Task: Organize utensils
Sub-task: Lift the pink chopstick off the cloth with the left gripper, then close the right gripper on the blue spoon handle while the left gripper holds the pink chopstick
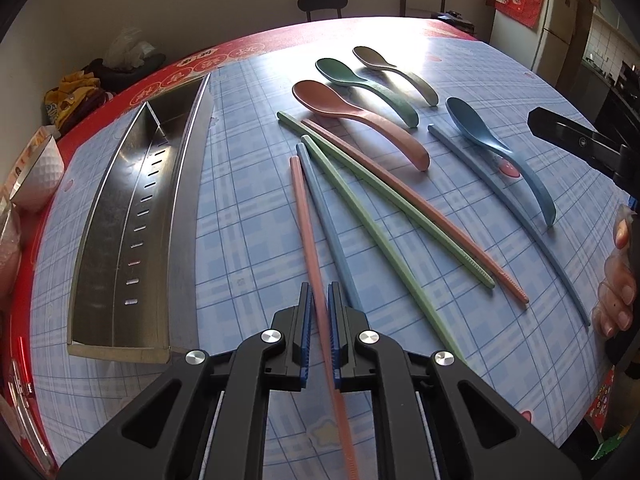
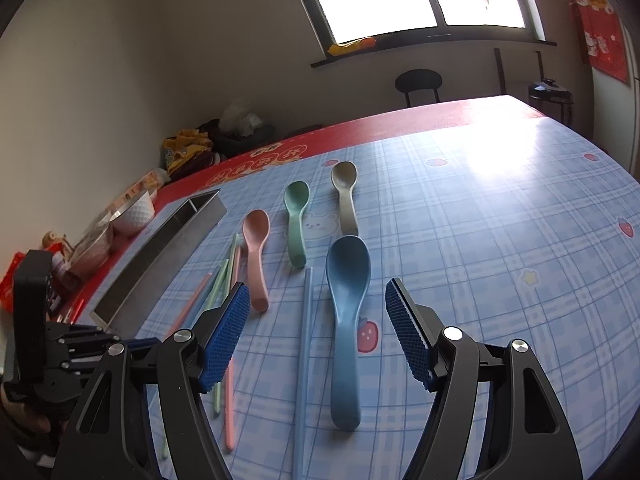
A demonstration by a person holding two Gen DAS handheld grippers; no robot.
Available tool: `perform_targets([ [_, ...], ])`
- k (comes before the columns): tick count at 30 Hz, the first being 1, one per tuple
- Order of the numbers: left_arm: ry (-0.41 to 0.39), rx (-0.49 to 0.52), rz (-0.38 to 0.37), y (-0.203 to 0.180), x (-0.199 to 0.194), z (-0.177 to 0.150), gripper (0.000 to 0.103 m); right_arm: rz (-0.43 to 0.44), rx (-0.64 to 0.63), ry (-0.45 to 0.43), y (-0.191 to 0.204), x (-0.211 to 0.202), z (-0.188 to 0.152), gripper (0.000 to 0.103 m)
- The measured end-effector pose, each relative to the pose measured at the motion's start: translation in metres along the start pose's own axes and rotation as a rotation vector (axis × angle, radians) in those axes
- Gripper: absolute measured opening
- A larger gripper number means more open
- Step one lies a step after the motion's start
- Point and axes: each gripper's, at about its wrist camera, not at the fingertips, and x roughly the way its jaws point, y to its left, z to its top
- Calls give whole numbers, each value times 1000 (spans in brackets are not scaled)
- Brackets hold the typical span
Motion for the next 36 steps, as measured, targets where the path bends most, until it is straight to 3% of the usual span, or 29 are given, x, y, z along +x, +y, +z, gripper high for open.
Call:
perform_targets([
  [10,-39,-41,-22,5,8,9,9,8,4,9,-1,2,0,68],
  [18,-120,-26,10,-1,7,1,8,21,15,20,-2,4,0,68],
  [25,-139,-70,-11,8,4,-2,6,54,14,79,-2,12,0,68],
  [32,-215,-59,0,5,-9,-7,6,70,83,145,-13,24,-1,51],
  [36,-233,-90,-30,11,-13,-9,6,61,149,169,-25,28,-3,45],
])
